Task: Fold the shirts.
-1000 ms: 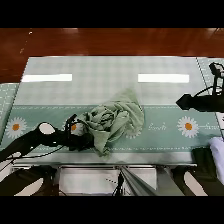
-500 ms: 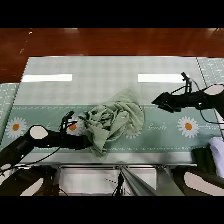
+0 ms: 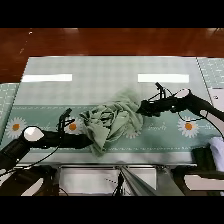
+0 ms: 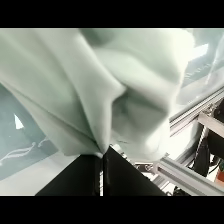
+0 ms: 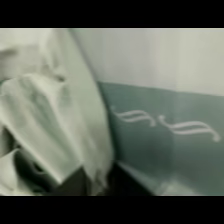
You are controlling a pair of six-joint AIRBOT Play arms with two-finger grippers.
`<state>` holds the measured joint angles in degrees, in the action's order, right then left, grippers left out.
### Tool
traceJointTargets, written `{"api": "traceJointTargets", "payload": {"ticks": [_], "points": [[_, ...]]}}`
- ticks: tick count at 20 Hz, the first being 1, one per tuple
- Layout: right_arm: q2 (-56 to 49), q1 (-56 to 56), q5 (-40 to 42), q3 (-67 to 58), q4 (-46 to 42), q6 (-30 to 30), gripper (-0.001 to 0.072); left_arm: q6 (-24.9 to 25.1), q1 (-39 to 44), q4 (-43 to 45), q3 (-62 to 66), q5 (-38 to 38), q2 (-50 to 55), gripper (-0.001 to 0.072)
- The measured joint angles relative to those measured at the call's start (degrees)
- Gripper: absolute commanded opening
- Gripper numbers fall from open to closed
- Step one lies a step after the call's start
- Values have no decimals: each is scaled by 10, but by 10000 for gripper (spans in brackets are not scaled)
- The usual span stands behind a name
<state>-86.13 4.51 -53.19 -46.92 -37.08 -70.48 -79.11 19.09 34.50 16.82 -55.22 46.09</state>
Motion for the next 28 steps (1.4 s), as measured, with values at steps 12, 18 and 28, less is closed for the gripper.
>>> {"api": "traceJointTargets", "payload": {"ticks": [12, 18, 28], "points": [[281, -90, -29, -163, -50, 44, 40, 52, -242, 4, 446, -11, -110, 20], [440, -138, 8, -260, -105, 26, 39, 54, -405, 6, 604, -13, -139, 20], [521, -148, 40, -401, -139, 10, 39, 54, -438, -82, 638, 4, -165, 20]]}}
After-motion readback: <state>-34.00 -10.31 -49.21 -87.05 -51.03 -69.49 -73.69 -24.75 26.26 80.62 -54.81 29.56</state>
